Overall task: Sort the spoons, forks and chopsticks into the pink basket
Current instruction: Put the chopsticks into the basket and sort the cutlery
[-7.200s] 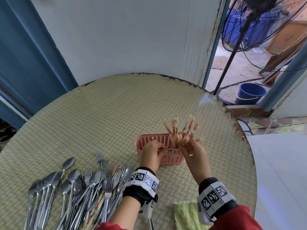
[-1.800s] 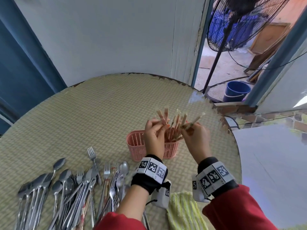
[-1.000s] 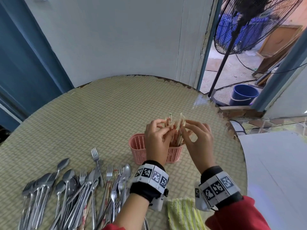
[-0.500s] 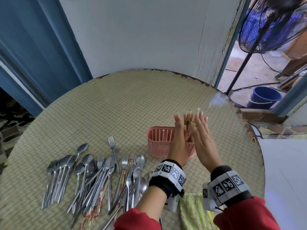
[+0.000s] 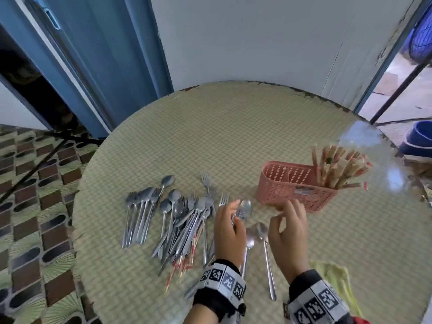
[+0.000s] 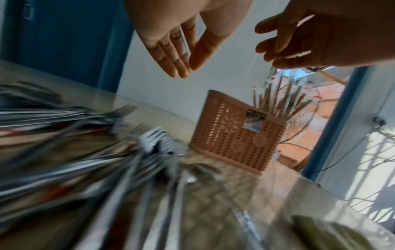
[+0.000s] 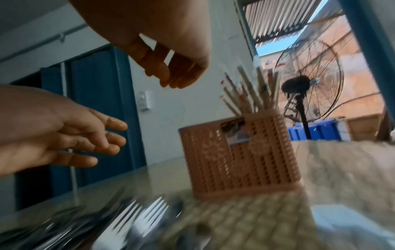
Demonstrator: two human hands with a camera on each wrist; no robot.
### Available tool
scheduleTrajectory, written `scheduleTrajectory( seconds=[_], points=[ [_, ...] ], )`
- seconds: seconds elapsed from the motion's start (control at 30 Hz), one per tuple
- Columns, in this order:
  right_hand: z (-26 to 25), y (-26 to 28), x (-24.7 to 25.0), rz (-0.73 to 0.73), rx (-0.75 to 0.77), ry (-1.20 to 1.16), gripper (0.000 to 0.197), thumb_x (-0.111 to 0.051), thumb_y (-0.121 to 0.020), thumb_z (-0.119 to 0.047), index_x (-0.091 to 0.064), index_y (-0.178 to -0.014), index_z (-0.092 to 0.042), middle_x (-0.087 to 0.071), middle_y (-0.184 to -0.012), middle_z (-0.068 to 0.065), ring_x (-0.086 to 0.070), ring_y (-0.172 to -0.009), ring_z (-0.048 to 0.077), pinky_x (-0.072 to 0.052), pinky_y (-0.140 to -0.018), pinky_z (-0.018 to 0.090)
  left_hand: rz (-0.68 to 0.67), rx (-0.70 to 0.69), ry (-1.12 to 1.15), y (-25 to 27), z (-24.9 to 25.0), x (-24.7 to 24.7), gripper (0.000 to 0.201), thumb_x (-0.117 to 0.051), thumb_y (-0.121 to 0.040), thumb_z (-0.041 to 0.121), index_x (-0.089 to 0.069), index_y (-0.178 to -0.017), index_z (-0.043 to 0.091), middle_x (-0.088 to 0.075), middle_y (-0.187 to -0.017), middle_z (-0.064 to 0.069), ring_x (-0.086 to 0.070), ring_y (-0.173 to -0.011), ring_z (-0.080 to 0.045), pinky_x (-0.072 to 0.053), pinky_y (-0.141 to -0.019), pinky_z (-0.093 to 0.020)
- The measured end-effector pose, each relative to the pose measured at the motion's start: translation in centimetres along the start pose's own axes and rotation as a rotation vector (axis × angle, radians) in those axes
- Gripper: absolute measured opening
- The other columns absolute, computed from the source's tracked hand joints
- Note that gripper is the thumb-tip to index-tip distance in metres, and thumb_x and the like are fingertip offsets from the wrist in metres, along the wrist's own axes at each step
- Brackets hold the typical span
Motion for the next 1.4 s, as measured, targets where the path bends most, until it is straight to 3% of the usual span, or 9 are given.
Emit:
scheduleTrajectory(
  seconds=[0.17, 0.4, 0.57, 0.67, 0.77, 0.97, 1.13, 1.23, 1.4],
  points=[
    [-1.0, 4.5, -6.8, -0.265, -0.213, -0.087, 0.024, -0.058, -0.081, 0.008, -0.069, -0.088, -0.011, -0.061, -0.085, -0.006, -0.053, -0.076, -0.002, -0.035, -0.074, -0.001, -0.083, 0.138, -0.223, 0.9, -6.4, 4.8, 0.02, -0.049, -0.089, 0.007, -0.061, -0.1, 0.019, -0.059, -0.1, 0.008, -0.054, -0.097, -0.009, -0.041, -0.085, -0.016],
    [-1.2, 7.0, -13.7, -0.58, -0.358, 0.091, 0.026, -0.046, -0.088, 0.005, -0.068, -0.101, 0.0, -0.063, -0.098, 0.009, -0.057, -0.085, 0.017, -0.033, -0.068, 0.001, -0.289, 0.071, -0.48, 0.6, -10.6, 7.9, 0.016, -0.05, -0.093, 0.02, -0.061, -0.105, 0.019, -0.061, -0.106, 0.006, -0.054, -0.1, -0.01, -0.045, -0.09, -0.025],
    [-0.7, 7.1, -14.7, -0.495, -0.388, 0.293, 0.019, -0.048, -0.079, 0.013, -0.064, -0.084, 0.005, -0.061, -0.092, 0.017, -0.054, -0.075, 0.023, -0.032, -0.063, 0.018, -0.348, -0.004, -0.602, 0.1, -11.2, 8.2, 0.013, -0.064, -0.083, 0.012, -0.062, -0.092, 0.02, -0.064, -0.094, 0.005, -0.059, -0.089, -0.014, -0.048, -0.078, -0.026],
    [-0.4, 7.3, -15.0, -0.503, -0.441, 0.342, 0.022, -0.056, -0.082, 0.003, -0.06, -0.103, -0.002, -0.058, -0.104, 0.012, -0.059, -0.093, 0.028, -0.043, -0.068, 0.025, -0.31, -0.004, -0.601, -0.1, -11.3, 8.3, 0.024, -0.074, -0.069, 0.004, -0.059, -0.081, 0.021, -0.061, -0.081, 0.007, -0.059, -0.074, -0.013, -0.049, -0.065, -0.026],
    [-0.1, 7.5, -15.4, -0.463, -0.477, 0.364, 0.031, -0.061, -0.081, 0.002, -0.054, -0.111, -0.007, -0.056, -0.114, 0.01, -0.058, -0.099, 0.028, -0.05, -0.075, 0.035, -0.254, -0.017, -0.564, -0.3, -11.4, 8.4, 0.029, -0.073, -0.068, 0.0, -0.064, -0.089, 0.016, -0.065, -0.087, 0.002, -0.063, -0.078, -0.016, -0.053, -0.066, -0.028],
    [0.3, 7.7, -15.8, -0.449, -0.722, 0.392, 0.022, -0.053, -0.088, -0.003, -0.051, -0.109, -0.008, -0.062, -0.104, 0.012, -0.061, -0.096, 0.03, -0.043, -0.069, 0.032, -0.261, 0.001, -0.578, -0.5, -11.9, 8.4, 0.034, -0.075, -0.06, -0.011, -0.063, -0.084, 0.009, -0.066, -0.081, -0.004, -0.065, -0.075, -0.02, -0.057, -0.061, -0.03],
    [0.2, 7.7, -15.5, -0.432, -0.837, 0.323, 0.027, -0.052, -0.082, -0.007, -0.057, -0.109, -0.007, -0.064, -0.106, 0.012, -0.061, -0.099, 0.028, -0.047, -0.081, 0.033, -0.295, 0.209, -0.483, -1.3, -11.3, 8.4, 0.028, -0.057, -0.079, -0.007, -0.056, -0.101, 0.01, -0.061, -0.096, -0.003, -0.06, -0.091, -0.021, -0.052, -0.077, -0.031],
    [0.6, 7.6, -14.7, -0.344, -0.841, 0.258, 0.027, -0.059, -0.079, -0.01, -0.062, -0.106, -0.007, -0.066, -0.104, 0.009, -0.062, -0.095, 0.025, -0.049, -0.082, 0.032, -0.276, 0.392, -0.385, -1.6, -11.7, 8.6, 0.023, -0.06, -0.082, 0.007, -0.051, -0.102, 0.014, -0.06, -0.093, -0.001, -0.059, -0.085, -0.02, -0.05, -0.071, -0.031],
    [1.0, 6.3, -13.0, -0.204, -0.768, 0.239, 0.022, -0.06, -0.081, -0.009, -0.059, -0.101, -0.002, -0.057, -0.105, 0.012, -0.054, -0.09, 0.026, -0.033, -0.072, 0.024, -0.267, 0.467, -0.279, -1.9, -10.6, 8.1, 0.003, -0.043, -0.092, 0.009, -0.043, -0.094, 0.009, -0.06, -0.089, -0.01, -0.052, -0.067, -0.021, -0.032, -0.048, -0.024]
  ],
)
Point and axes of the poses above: each hand's wrist, its own y-axis away from the middle knuckle, its own x-axis out of the back of the hand, z = x × y, the point moved 3 cm from there along -y, towards the middle knuckle
